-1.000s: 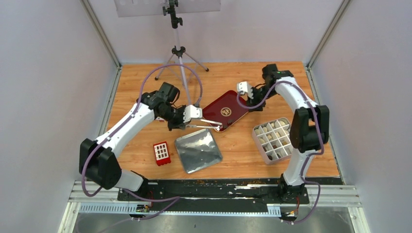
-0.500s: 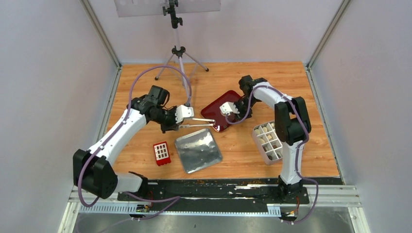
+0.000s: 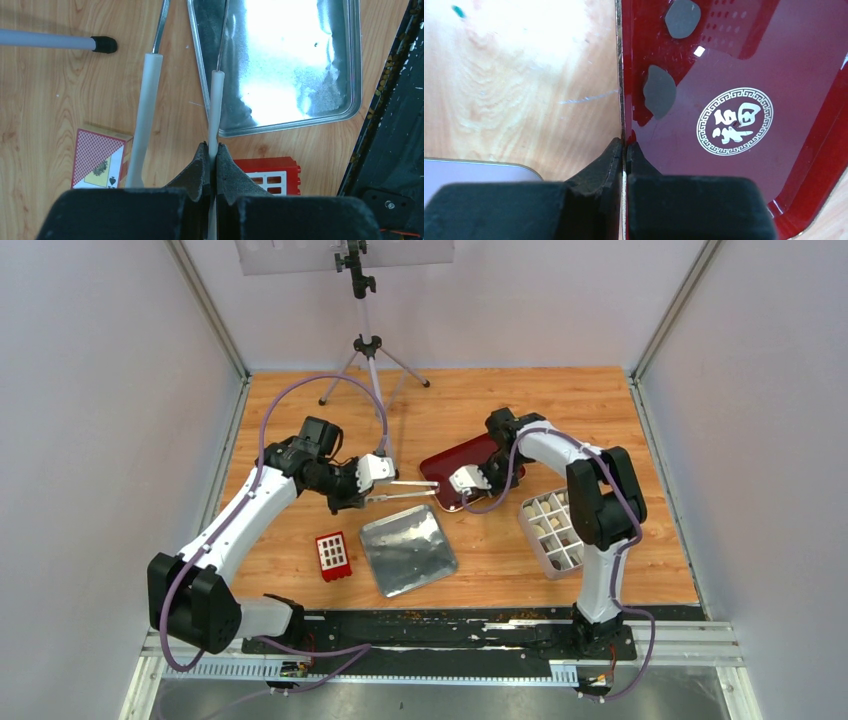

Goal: Pack the chocolate
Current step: Adjust the plate at the center of the board, then adjust the clamp.

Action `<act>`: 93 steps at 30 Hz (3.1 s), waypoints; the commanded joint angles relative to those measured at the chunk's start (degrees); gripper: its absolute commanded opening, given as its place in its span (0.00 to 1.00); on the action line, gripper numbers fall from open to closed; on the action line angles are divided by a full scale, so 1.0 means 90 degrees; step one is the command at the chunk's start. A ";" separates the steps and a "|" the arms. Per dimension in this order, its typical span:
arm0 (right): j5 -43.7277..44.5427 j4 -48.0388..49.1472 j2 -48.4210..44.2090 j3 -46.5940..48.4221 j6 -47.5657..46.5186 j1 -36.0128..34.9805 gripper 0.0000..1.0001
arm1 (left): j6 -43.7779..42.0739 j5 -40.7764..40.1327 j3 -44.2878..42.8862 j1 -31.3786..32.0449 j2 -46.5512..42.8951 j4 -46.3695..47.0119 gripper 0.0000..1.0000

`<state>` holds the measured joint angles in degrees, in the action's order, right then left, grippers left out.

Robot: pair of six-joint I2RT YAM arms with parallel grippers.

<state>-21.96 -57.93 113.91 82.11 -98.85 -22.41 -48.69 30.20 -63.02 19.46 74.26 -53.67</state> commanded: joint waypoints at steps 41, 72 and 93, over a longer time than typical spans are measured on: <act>-0.3510 0.0485 -0.2606 0.1558 0.5118 0.0406 0.85 | 0.2111 0.1970 -0.0926 0.0727 0.1561 0.2767 0.00; -0.0583 -0.1101 -0.0922 0.2303 0.3602 -0.1027 0.56 | 0.2701 0.2189 -0.1495 0.0896 0.2051 0.3418 0.00; -0.2118 -0.1782 -0.0499 0.2955 0.3733 -0.0272 0.39 | 0.2660 0.2276 -0.1083 0.0806 0.1847 0.3747 0.06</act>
<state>-38.61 -70.81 107.04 105.19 -65.58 -24.60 -24.40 48.10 -71.79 26.94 94.21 -25.10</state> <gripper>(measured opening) 0.445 0.060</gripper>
